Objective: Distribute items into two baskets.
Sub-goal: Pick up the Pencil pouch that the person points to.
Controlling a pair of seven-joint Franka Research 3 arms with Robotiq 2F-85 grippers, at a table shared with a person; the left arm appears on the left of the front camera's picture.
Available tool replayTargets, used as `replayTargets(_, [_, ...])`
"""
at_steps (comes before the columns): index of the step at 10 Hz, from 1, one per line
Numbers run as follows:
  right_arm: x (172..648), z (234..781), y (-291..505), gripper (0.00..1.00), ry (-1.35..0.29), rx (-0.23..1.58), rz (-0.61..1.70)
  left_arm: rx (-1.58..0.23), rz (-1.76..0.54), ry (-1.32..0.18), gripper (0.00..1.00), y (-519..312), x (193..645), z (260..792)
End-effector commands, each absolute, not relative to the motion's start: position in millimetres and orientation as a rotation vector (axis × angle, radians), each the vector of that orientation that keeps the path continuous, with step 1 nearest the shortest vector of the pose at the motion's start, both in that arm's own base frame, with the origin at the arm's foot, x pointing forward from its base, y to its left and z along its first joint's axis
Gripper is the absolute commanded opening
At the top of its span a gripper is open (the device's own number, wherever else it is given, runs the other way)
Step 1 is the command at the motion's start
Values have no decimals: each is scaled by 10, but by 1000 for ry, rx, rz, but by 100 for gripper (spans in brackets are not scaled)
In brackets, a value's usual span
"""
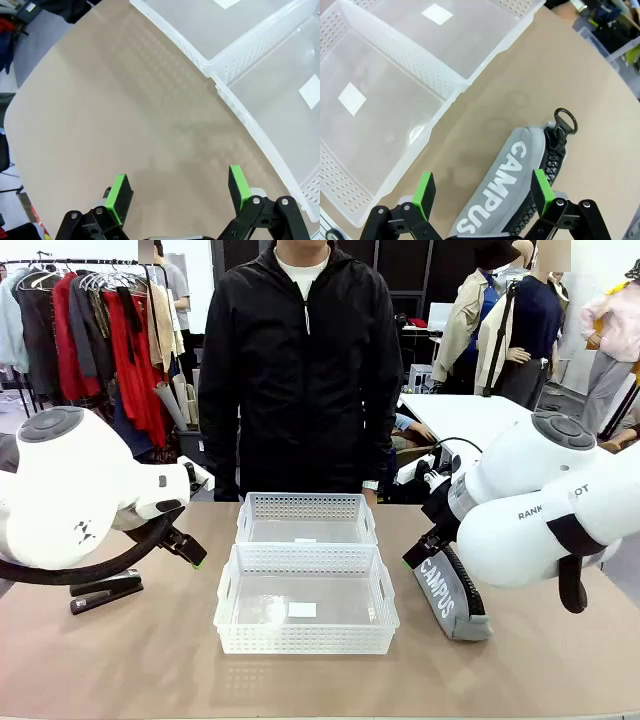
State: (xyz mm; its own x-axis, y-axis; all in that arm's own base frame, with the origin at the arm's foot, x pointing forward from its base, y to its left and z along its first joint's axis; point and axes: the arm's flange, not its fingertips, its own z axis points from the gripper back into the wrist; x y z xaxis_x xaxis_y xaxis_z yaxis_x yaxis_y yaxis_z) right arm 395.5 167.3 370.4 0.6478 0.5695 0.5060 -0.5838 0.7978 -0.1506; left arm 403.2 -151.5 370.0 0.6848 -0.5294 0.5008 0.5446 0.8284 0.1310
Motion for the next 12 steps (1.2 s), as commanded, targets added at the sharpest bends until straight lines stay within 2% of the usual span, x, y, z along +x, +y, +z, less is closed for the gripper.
replayTargets(1, [3955,3704,1673,100,-566,27,656,-29,-602,-552,100,-1515,4031,3701])
replayTargets(12, [3955,3704,1673,100,-566,27,656,-29,-602,-552,100,-1515,4032,3700])
